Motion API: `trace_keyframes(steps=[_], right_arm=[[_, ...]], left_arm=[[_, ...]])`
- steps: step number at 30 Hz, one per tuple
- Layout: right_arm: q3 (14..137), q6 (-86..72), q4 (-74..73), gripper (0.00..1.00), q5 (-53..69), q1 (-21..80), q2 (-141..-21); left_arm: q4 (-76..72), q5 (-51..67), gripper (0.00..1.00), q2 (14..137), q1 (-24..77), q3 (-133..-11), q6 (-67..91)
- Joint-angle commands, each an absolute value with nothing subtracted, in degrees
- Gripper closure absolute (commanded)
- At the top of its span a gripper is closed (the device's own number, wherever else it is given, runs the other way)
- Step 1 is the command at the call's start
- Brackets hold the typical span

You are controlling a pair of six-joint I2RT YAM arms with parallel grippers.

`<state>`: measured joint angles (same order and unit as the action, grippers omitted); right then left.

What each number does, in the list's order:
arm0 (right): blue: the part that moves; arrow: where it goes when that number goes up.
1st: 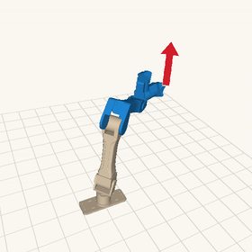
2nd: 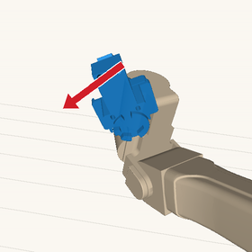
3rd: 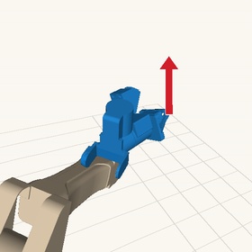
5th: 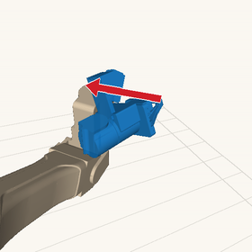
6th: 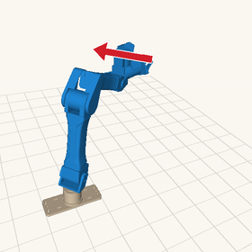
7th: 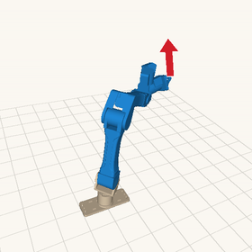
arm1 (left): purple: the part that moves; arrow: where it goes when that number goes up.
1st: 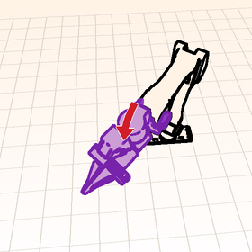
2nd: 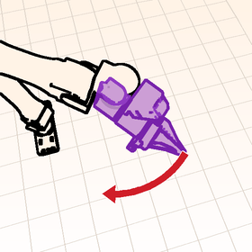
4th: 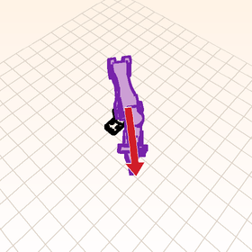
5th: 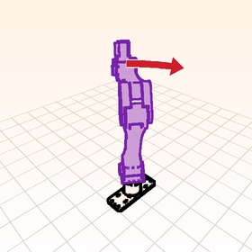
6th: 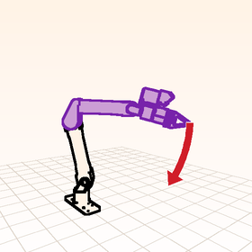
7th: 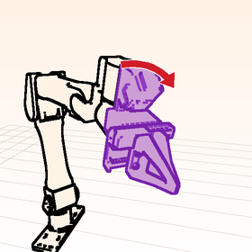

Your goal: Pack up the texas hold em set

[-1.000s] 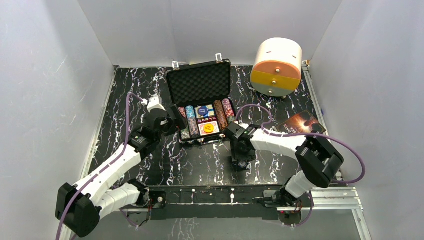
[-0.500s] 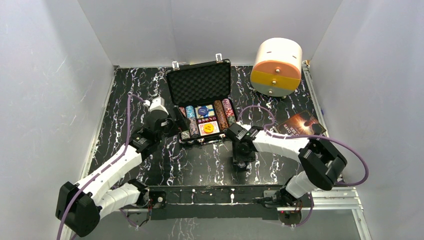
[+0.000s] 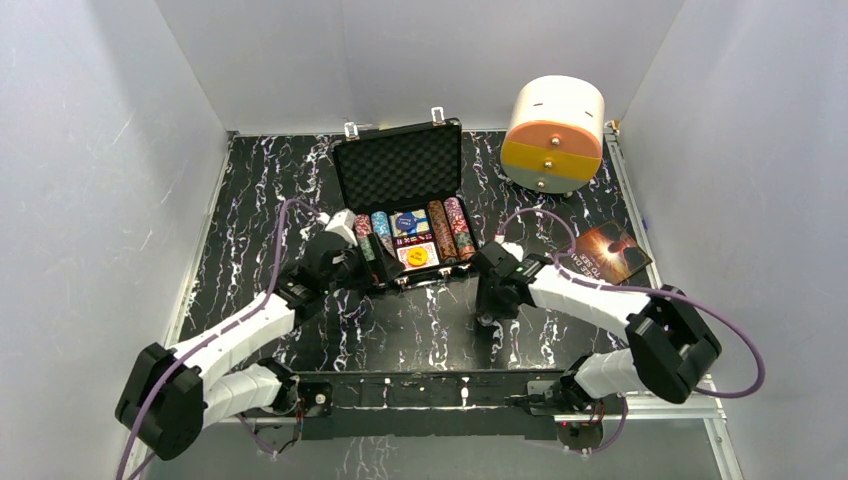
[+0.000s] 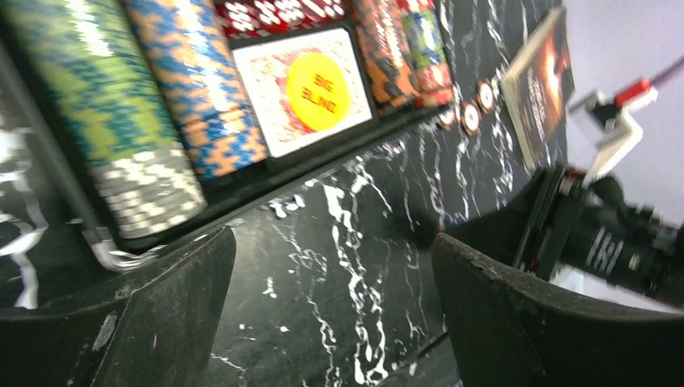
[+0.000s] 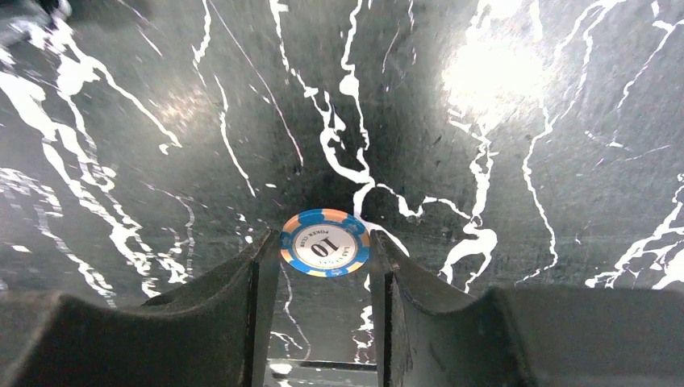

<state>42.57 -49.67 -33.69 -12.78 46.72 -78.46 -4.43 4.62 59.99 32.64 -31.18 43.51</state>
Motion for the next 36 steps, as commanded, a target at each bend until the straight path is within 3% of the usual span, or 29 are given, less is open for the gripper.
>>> trace_keyframes(steps=[1, 5, 9, 19, 21, 24, 36], right_arm=[[41.6, -51.6, -29.5, 0.51, -10.5, 42.2, -73.5], [40.0, -52.1, -26.1, 0.51, -4.3, 36.9, -70.5], [38.7, -53.8, -22.7, 0.50, 1.8, 32.4, -69.0], [36.0, -59.3, -17.7, 0.50, 11.6, 28.9, -66.0], [35.5, -61.0, -17.2, 0.50, 12.8, 28.5, -65.1], [35.3, -63.0, -16.1, 0.50, 14.4, 27.7, -64.9], [35.4, -63.4, -15.1, 0.50, 16.0, 27.2, -65.4]], left_arm=[[-12.1, 10.8, 0.10, 63.0, 37.2, -31.2, 43.5], [-15.2, 10.1, 0.10, 68.1, 42.3, -32.5, 44.6], [-20.0, 7.9, 0.19, 73.6, 46.6, -33.5, 46.7], [-34.3, 3.3, 0.27, 84.4, 52.8, -36.4, 49.9], [-37.6, 5.6, 0.37, 87.6, 53.2, -37.8, 51.7], [-41.6, 8.9, 0.64, 90.7, 54.3, -38.3, 54.3], [-44.6, 8.6, 0.68, 92.6, 54.8, -38.9, 55.5]])
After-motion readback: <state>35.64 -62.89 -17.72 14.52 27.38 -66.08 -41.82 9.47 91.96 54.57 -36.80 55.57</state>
